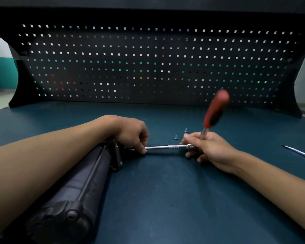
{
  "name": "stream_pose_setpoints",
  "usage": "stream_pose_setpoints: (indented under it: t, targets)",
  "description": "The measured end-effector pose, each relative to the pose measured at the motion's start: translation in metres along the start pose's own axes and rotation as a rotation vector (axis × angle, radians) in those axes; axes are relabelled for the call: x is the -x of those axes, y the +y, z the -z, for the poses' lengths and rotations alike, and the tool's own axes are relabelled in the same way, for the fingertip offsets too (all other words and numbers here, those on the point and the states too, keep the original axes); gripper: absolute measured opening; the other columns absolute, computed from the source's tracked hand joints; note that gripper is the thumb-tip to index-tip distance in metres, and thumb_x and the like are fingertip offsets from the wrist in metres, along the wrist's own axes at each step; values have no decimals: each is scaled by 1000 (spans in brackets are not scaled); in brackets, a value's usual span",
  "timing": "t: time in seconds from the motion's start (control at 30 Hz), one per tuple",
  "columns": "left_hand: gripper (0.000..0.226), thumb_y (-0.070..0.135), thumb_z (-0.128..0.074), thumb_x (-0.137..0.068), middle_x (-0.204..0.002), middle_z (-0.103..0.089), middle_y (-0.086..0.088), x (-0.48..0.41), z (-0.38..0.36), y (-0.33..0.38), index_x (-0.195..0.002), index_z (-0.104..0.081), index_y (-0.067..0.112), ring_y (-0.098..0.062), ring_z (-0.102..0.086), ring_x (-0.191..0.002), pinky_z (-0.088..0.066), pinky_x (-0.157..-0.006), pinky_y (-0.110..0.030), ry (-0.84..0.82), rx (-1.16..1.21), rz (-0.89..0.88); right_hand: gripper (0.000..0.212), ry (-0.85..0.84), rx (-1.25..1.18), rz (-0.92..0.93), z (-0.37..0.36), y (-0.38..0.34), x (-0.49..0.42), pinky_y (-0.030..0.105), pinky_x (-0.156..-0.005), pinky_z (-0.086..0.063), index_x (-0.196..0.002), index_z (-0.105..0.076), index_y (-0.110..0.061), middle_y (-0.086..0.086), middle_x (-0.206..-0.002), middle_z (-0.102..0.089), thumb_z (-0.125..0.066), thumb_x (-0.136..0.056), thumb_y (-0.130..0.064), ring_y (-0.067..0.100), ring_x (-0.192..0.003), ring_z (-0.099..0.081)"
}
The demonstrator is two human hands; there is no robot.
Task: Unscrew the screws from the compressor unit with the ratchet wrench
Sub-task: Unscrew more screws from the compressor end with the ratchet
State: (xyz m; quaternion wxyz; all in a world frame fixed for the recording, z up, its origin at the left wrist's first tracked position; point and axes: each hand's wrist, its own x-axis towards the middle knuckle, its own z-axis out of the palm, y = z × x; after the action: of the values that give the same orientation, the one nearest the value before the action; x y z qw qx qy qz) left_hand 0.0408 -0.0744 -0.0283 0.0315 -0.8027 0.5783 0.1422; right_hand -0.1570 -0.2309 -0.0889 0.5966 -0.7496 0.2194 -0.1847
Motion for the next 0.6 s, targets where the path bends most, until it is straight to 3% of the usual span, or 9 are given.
stream_pose_setpoints:
  t: [0.17,0.37,0.6]
  targets:
    - [13,33,-76,-85,-80,-70,7,1,1,1,-81,-66,26,-20,-69,-82,-54,-75,-34,-16,7,-11,45,127,-8,-128,-4,-3,-11,20,-39,-39,-102,-69,-11,5,-95,-68,-60,-93,-54,14,-51,-64]
    - [16,33,-77,-85,-75,-66,11,0,0,-1,-77,-63,28,-9,-62,-70,-48,-66,-25,3,8,-12,52,132,19,-186,-5,-5,-13,17,-37,-37,-109,-61,-11,8,-84,-78,-62,-89,-58,14,-52,-67]
    - [15,31,-77,-85,-76,-68,9,0,0,-1,-78,-65,26,-13,-63,-72,-48,-67,-26,-7,37,-21,53,56,61,-290,0,-12,-16,18,-33,-34,-101,-65,-7,10,-76,-76,-60,-91,-59,14,-42,-60]
